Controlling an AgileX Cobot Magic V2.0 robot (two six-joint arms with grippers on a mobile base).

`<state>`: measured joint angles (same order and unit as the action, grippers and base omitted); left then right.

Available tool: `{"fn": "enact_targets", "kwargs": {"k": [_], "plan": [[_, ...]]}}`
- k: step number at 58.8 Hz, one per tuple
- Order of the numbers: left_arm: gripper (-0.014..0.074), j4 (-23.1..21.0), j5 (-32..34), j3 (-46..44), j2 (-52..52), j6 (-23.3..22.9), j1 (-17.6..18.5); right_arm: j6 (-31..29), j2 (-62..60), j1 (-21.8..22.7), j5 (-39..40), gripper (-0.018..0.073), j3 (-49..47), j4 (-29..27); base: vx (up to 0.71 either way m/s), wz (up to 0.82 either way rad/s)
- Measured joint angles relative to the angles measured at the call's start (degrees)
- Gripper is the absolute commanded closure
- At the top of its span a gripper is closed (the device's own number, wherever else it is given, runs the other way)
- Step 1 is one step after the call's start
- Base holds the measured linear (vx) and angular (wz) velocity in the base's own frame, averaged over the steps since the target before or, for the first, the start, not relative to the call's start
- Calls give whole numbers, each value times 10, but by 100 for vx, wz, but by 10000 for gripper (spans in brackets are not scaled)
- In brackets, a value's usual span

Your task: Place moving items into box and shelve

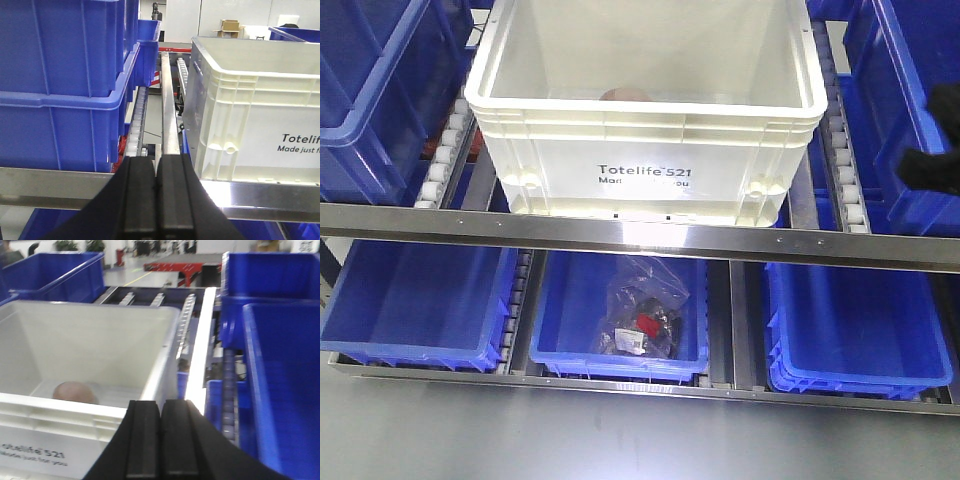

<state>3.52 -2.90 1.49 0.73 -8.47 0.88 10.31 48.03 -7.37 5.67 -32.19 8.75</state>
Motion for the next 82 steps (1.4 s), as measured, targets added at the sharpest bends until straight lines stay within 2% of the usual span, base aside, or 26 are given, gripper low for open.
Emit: {"fn": "enact_targets", "kwargs": {"k": [11, 18, 28, 39, 44, 50, 60, 70, 76, 82], "plan": [[603, 0, 0, 0, 0, 0, 0, 0, -100, 18, 7, 563, 86, -1, 0, 0], [603, 0, 0, 0, 0, 0, 0, 6, -158, 18, -41, 563, 127, -10, 0, 0], [603, 0, 0, 0, 0, 0, 0, 36, -243, 18, -135, 563, 176, -70, 0, 0], [603, 0, 0, 0, 0, 0, 0, 71, -277, 18, -134, 563, 229, -154, 0, 0], [603, 0, 0, 0, 0, 0, 0, 77, -284, 18, -132, 563, 248, -171, 0, 0], [603, 0, 0, 0, 0, 0, 0, 49, -316, 24, -132, 563, 253, -154, 0, 0], [603, 0, 0, 0, 0, 0, 0, -37, -383, 53, -148, 563, 253, -118, 0, 0], [603, 0, 0, 0, 0, 0, 0, -80, -395, 58, -202, 563, 253, -115, 0, 0], [603, 0, 0, 0, 0, 0, 0, -90, -405, 58, -208, 563, 253, -115, 0, 0], [603, 0, 0, 0, 0, 0, 0, -100, -473, 58, -207, 563, 253, -117, 0, 0]]}}
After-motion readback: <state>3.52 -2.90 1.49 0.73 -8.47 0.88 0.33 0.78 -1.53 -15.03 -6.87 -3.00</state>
